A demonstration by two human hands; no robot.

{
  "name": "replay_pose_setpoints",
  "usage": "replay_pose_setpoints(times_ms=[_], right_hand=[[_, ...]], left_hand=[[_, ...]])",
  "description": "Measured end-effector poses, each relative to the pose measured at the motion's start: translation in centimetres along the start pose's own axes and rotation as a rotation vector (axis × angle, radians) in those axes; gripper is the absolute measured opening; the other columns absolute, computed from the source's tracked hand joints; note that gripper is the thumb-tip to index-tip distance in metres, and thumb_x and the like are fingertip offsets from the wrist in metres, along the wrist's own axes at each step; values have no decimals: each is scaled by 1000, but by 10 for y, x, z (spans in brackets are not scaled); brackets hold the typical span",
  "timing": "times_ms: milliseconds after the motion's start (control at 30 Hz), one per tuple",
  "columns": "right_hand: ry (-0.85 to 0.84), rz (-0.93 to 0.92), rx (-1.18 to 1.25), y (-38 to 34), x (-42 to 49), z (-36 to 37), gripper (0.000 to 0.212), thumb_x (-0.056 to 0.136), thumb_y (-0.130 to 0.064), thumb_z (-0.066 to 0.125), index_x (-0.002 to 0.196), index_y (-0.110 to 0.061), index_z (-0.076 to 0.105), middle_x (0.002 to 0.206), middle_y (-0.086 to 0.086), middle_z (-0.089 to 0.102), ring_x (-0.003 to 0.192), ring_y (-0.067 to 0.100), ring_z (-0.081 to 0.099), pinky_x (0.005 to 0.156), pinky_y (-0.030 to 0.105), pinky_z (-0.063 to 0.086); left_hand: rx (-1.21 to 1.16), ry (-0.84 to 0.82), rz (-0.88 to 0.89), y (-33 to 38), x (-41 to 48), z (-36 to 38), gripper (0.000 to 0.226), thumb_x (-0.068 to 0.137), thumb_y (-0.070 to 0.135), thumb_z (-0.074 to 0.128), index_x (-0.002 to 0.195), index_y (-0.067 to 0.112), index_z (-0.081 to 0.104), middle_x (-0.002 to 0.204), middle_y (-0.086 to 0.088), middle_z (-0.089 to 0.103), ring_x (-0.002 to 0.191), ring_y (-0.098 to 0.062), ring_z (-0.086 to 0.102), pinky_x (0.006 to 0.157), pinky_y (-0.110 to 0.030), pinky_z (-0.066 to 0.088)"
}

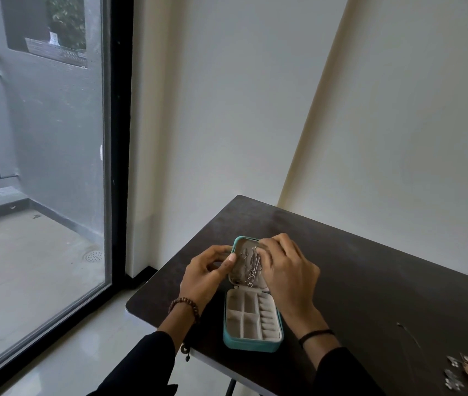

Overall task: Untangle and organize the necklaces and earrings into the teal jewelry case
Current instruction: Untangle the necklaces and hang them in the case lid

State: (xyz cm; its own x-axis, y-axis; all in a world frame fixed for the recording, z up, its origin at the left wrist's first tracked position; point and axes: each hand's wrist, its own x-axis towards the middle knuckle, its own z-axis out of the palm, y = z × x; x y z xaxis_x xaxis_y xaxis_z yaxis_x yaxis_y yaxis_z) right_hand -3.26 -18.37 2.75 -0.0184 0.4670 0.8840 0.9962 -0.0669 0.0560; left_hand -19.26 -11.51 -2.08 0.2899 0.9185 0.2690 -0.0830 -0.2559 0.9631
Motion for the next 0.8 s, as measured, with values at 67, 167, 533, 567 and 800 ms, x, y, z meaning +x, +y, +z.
replay_pose_setpoints(times_ms=[67, 167, 533, 567, 800], right_hand=[[-5, 7, -5, -2, 2, 1, 20, 98, -34, 60, 84, -25, 71, 84, -9, 62, 69, 7, 62, 45, 18, 28], [-48, -17, -9, -2, 1, 4, 15, 97, -27, 66, 84, -22, 71, 84, -8, 61, 68, 8, 62, 44, 18, 26], [-162, -12, -6, -6, 0, 11, 15, 93, -20, 72, 81, -17, 64, 85, -3, 54, 52, 13, 58, 32, 28, 41], [-184, -10, 4, -6, -1, 11, 14, 92, -18, 73, 82, -17, 64, 85, -3, 53, 52, 14, 58, 32, 28, 41], [-283, 73, 112, -5, -8, 7, 13, 91, -13, 70, 102, -18, 65, 100, -4, 55, 61, 17, 62, 38, 27, 45]], left_hand=[[-3, 8, 4, 0, 0, 0, 18, 87, 41, 72, 104, 33, 73, 98, 11, 76, 92, -13, 70, 87, -43, 59], [-2, 18, 8, 2, -1, 1, 15, 88, 37, 72, 103, 34, 73, 96, 11, 76, 90, -12, 70, 84, -39, 59], [33, 13, 29, 0, -1, 1, 37, 74, 63, 65, 102, 40, 71, 96, 13, 75, 89, -10, 71, 85, -49, 58], [36, 12, 29, 0, -1, 1, 38, 74, 64, 65, 102, 40, 71, 96, 13, 75, 89, -11, 71, 85, -50, 58], [49, 14, 34, 2, -1, 1, 35, 75, 63, 64, 102, 41, 71, 96, 15, 75, 90, -9, 71, 86, -48, 58]])
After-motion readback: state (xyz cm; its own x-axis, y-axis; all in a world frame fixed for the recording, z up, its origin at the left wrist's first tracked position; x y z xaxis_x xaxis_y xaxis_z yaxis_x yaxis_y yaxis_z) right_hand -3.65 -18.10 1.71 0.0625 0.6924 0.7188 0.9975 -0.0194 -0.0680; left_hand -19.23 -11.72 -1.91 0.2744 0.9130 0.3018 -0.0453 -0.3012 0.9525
